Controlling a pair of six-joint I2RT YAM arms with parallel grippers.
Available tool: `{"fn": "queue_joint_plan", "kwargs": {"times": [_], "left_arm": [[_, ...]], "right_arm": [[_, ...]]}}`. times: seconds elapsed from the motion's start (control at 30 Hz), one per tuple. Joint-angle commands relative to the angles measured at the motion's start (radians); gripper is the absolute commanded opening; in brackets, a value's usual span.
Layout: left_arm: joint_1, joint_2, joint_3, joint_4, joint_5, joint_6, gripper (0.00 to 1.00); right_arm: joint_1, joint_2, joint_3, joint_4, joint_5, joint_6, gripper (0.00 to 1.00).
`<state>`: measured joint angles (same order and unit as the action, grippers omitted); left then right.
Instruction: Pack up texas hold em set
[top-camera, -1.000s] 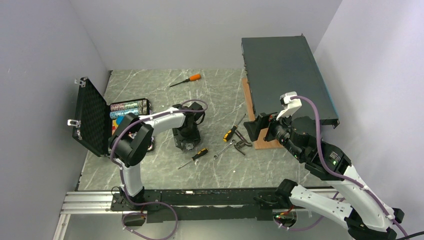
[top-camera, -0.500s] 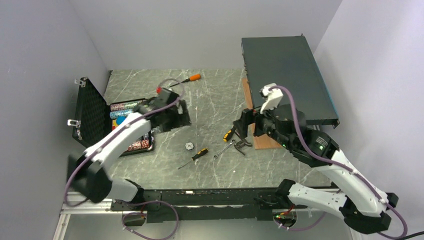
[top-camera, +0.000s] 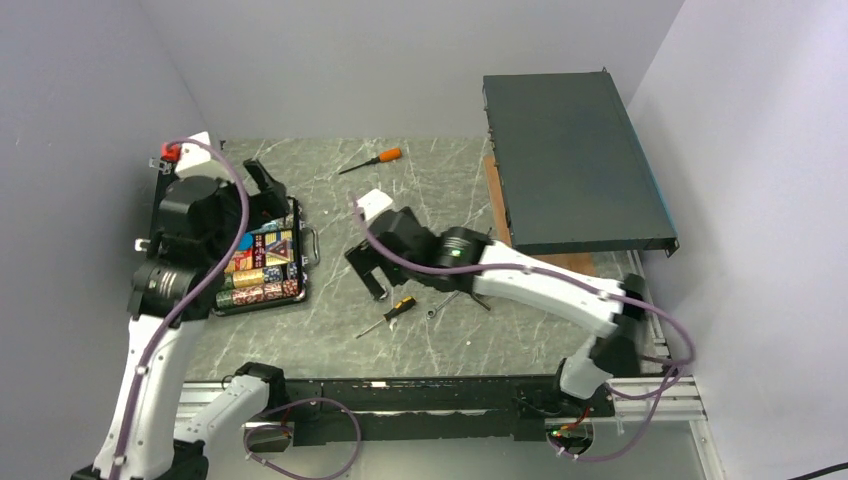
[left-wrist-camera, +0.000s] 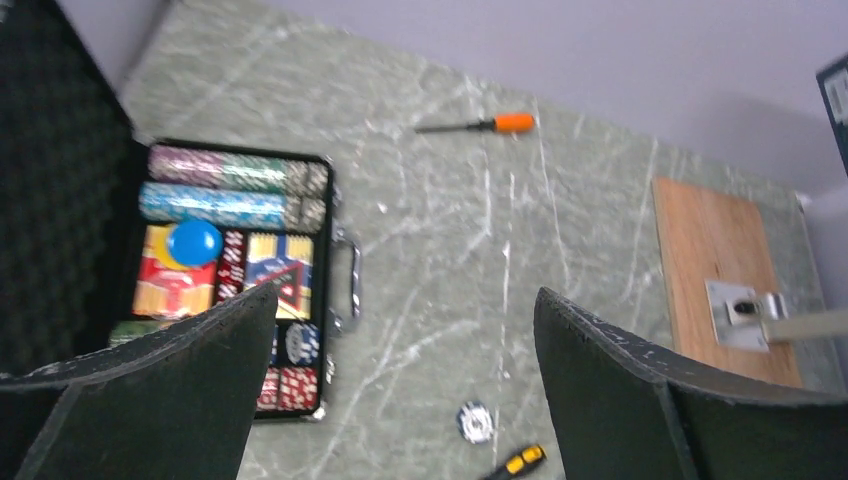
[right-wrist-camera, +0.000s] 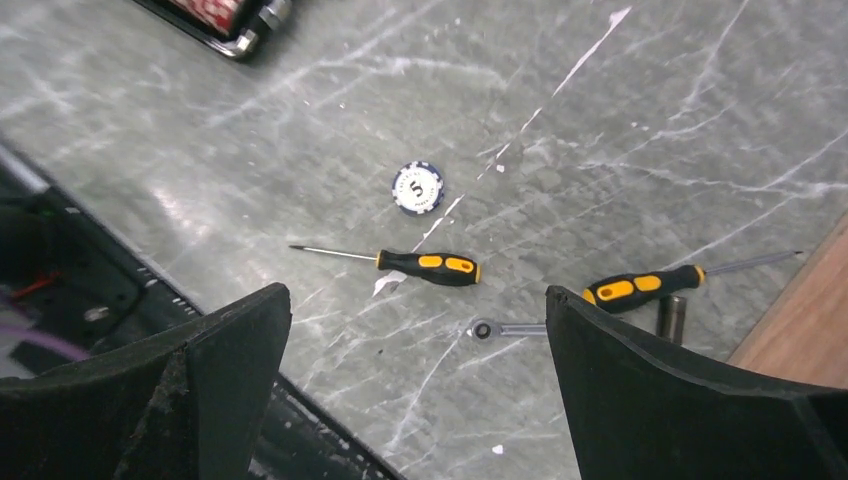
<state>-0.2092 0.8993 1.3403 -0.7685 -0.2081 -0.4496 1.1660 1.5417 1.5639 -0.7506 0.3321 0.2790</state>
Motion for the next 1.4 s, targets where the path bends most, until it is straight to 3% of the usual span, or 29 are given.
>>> {"fn": "queue_joint_plan", "kwargs": {"times": [0.0,0.1,0.27,0.43,0.6,0.8,1.13,1.37], "left_arm": [[0.008,-0.119,-0.061,0.085,-0.258,0.069,0.99],[0.008,-0.227,-0.208,0.180,-0.357,0.053,0.99],[0.012,-0.362,-0.373,0.280,-0.387,0.065,0.99],[0.013,-0.367,-0.356,0.240,-0.400,0.049,0.99],[0.013,-0.369,-0.359,0.241,-0.374,0.045,0.99],[0.013,-0.368,-0.354,0.237,-0.336,0.042,0.99],[0.013,-0.372,-0.354,0.241,-0.319,0.045,0.99],[0.013,-0.373,-0.355,0.241,-0.313,0.049,0.99]], "right_arm": [[-0.019,0.179,0.071,-0.027,-0.010,0.036,1.00],[-0.065,0.265,0.093,-0.030,-0.056,0.120,0.99],[-0.108,0.504,0.242,-0.186,-0.065,0.295,0.92],[-0.114,0.621,0.307,-0.184,-0.091,0.382,0.90],[-0.129,0.673,0.341,-0.181,-0.113,0.429,0.79],[-0.130,0.732,0.398,-0.217,-0.129,0.423,0.78],[-0.130,0.807,0.496,-0.289,-0.144,0.401,0.66],[-0.139,0.818,0.484,-0.294,-0.152,0.388,0.63]]}}
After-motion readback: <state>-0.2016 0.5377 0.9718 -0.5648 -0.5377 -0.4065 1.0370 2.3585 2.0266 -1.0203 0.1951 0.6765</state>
